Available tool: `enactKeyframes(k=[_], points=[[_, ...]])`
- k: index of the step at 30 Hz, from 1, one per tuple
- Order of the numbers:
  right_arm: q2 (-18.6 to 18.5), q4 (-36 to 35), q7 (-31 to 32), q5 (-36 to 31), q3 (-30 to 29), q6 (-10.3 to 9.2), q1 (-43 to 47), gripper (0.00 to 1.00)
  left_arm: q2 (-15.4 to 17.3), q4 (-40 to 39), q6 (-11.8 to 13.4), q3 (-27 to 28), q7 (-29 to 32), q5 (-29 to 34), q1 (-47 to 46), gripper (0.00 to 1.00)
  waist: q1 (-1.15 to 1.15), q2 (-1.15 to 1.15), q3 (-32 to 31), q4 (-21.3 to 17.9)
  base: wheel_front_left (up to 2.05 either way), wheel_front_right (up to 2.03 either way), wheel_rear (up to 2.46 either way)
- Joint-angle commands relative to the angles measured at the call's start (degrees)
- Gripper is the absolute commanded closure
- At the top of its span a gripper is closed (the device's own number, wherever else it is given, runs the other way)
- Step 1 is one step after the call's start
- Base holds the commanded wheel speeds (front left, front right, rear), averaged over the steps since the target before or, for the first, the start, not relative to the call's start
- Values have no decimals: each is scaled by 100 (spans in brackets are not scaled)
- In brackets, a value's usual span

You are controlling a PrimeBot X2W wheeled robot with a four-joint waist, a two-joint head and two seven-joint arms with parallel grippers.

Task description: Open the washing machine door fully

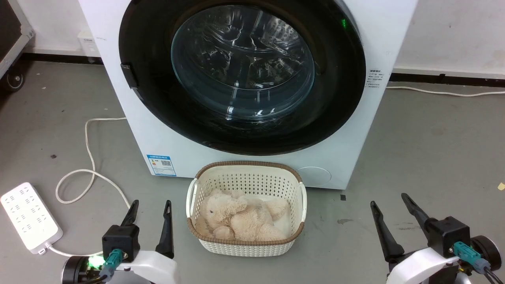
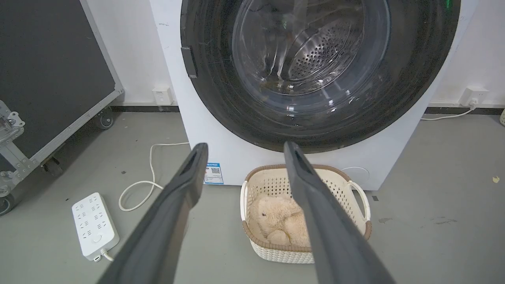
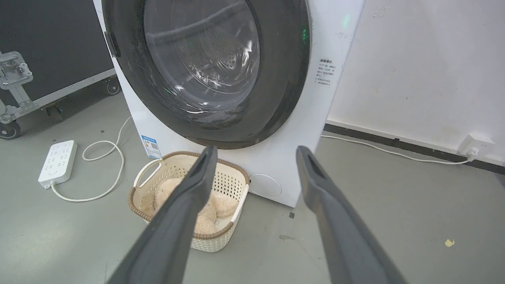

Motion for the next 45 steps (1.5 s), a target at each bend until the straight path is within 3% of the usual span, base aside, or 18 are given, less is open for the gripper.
enactKeyframes(k=[1, 21, 22, 23, 24, 35, 45], points=[[3, 0, -57, 56, -19, 0, 6, 0, 0, -10, 12, -14, -49, 5, -2, 0, 0, 0, 6, 1, 0, 0, 0], [9, -137, -320, 95, -10, -1, -112, 0, 3, -107, 63, -203, -313, 20, -181, 0, 0, 0, 368, 80, 0, 0, 0], [9, -140, -332, 104, -9, -1, -126, 17, 3, -114, 66, -214, -325, 21, -196, 0, 0, 0, 396, 87, 0, 0, 0], [7, -144, -344, 114, -13, -1, -145, 71, 3, -121, 69, -226, -337, 22, -210, 0, 0, 0, 423, 94, 0, 0, 0], [4, -148, -356, 125, -18, -1, -166, 100, 3, -128, 72, -237, -349, 23, -225, 0, 0, 0, 450, 99, 0, 0, 0], [-236, -94, -432, 618, -111, -2, -629, 100, 30, -212, 108, -346, -480, 27, -369, 0, 0, 0, 763, 156, 0, 0, 0], [-517, -39, -137, 1404, -381, -2, -1283, 100, 77, -299, 162, -405, -600, 22, -482, 0, 0, 0, 1005, 182, 0, 0, 0]])
